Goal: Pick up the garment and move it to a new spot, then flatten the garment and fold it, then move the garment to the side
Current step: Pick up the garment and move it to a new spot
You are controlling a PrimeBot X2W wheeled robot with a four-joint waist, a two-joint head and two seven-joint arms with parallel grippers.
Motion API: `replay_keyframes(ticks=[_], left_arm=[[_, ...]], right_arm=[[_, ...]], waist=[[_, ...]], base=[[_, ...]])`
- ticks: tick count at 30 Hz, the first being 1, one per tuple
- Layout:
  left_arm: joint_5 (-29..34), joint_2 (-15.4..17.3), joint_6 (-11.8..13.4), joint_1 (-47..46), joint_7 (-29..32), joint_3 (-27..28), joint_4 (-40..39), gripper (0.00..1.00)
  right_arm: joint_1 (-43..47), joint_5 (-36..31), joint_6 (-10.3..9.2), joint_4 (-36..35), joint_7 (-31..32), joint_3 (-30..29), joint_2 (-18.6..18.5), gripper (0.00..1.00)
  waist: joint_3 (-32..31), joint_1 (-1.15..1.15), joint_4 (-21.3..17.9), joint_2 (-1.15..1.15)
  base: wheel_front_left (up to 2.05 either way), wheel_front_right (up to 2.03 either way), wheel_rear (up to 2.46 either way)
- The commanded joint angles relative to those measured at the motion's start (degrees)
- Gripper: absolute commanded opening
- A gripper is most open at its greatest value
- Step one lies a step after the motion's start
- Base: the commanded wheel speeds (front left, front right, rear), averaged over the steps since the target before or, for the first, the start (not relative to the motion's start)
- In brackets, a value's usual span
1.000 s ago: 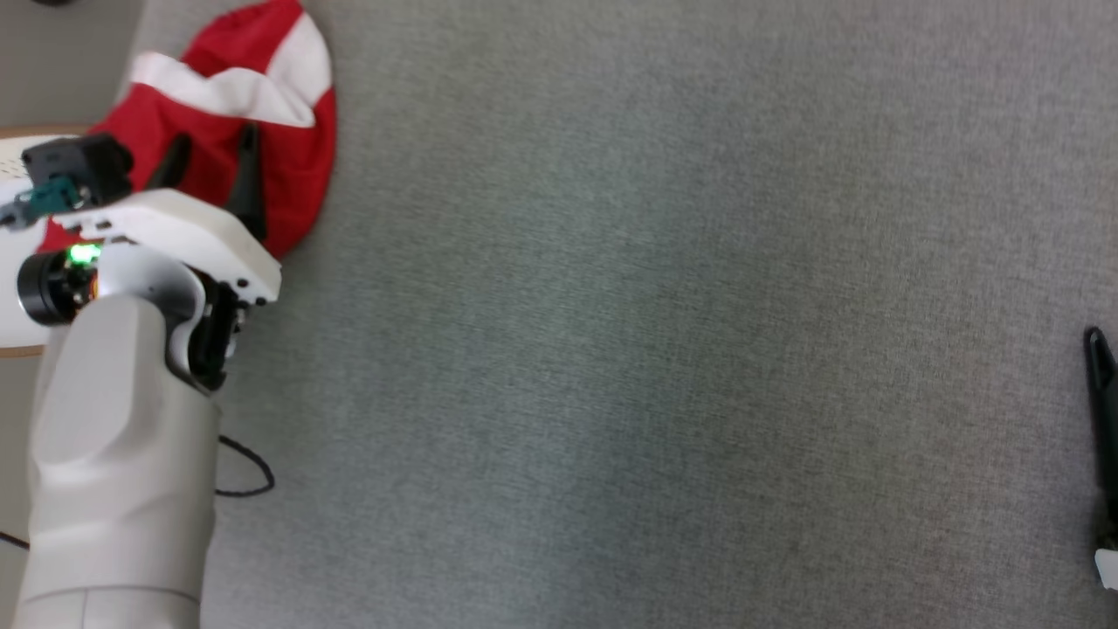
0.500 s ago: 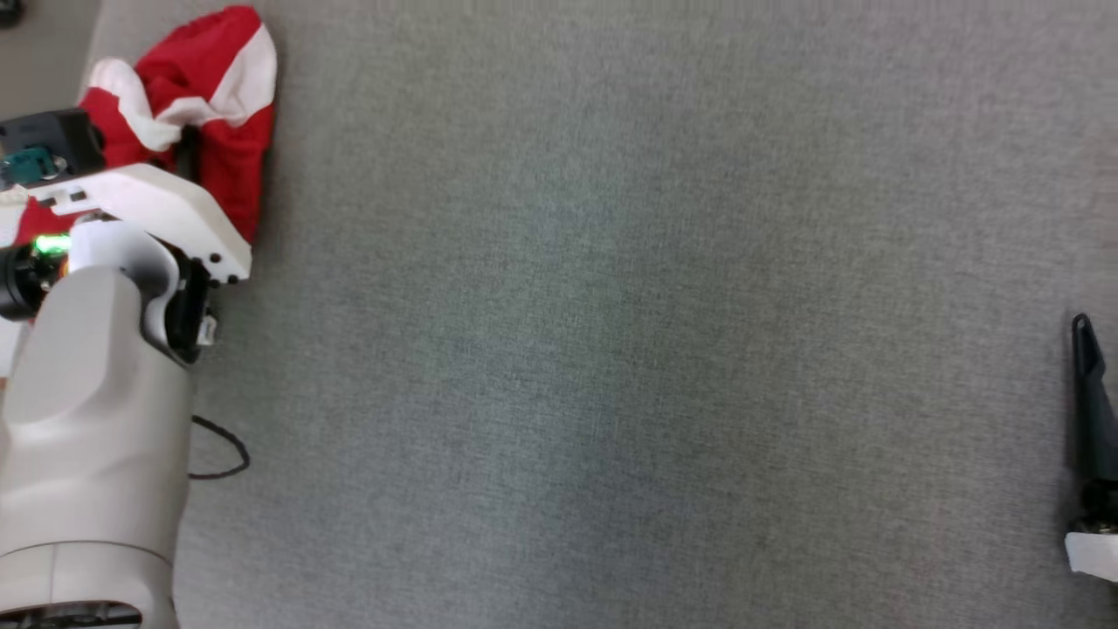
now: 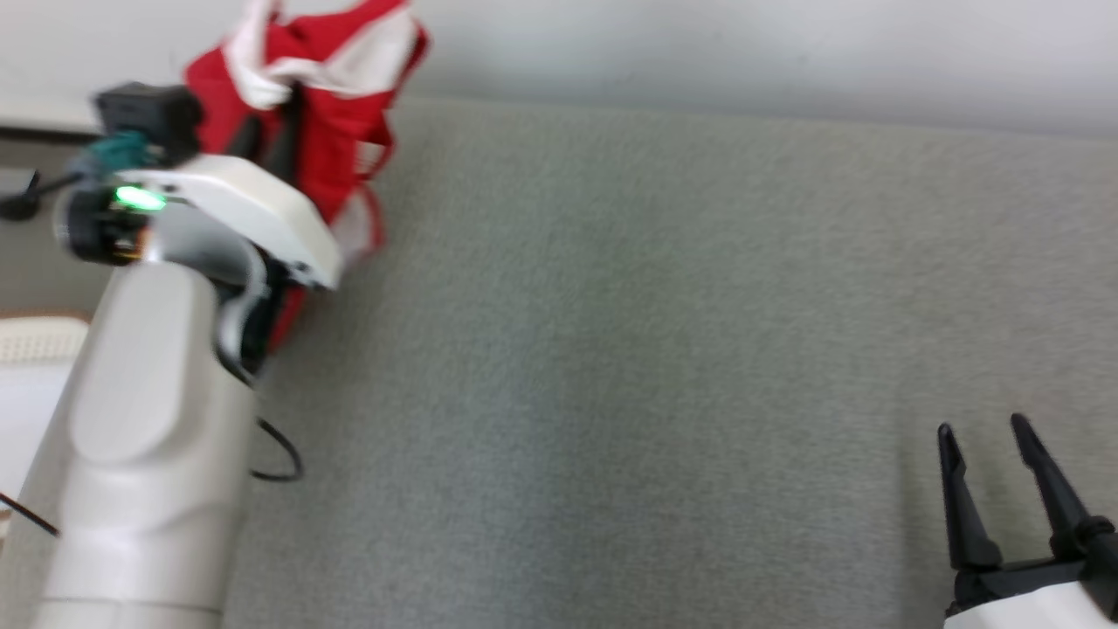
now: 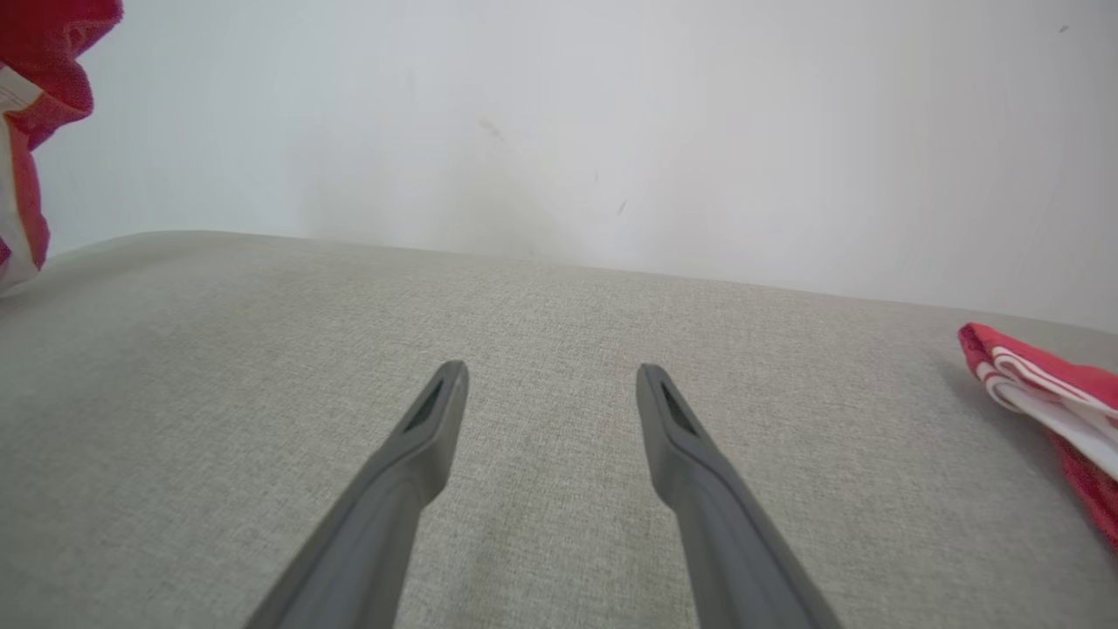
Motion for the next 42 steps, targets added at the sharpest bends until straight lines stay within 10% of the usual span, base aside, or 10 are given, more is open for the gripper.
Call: replay_keyframes(ticks=[1,11,22,42], left_arm=[[-0.9,-1.2,-0.2,2.8,1.2,-1.3,-3.4,0.0],[-7.8,-7.0,-0.4,18.8,11.1,-13.0,-30.1,0.0],[-14.1,-9.3,1.1,26.8,12.8,-24.4,-40.8,0.0],[-17.4,-7.3,10.6,23.3,1.0,-15.0,-14.8,0.0]], right_arm=[[1.2,-0.3,-0.18,0.4,0.1,0.0,0.6,1.0],[3.3,-0.7,-0.17,0.8,0.1,-0.4,2.8,1.0],[3.5,-0.3,-0.17,1.1,0.1,-0.6,3.9,1.0],[1.5,0.2,-0.17,1.8,0.1,-0.4,4.6,1.0]], waist=[[-5.6,-0.01,-4.1,-0.01],[-9.0,-0.01,-12.1,-0.01],[-8.0,-0.01,-20.1,-0.01],[-3.8,-0.01,-22.3,-0.01]], base=[[0.0,0.0,0.0],[0.0,0.0,0.0],[0.0,0.0,0.0],[0.0,0.0,0.0]])
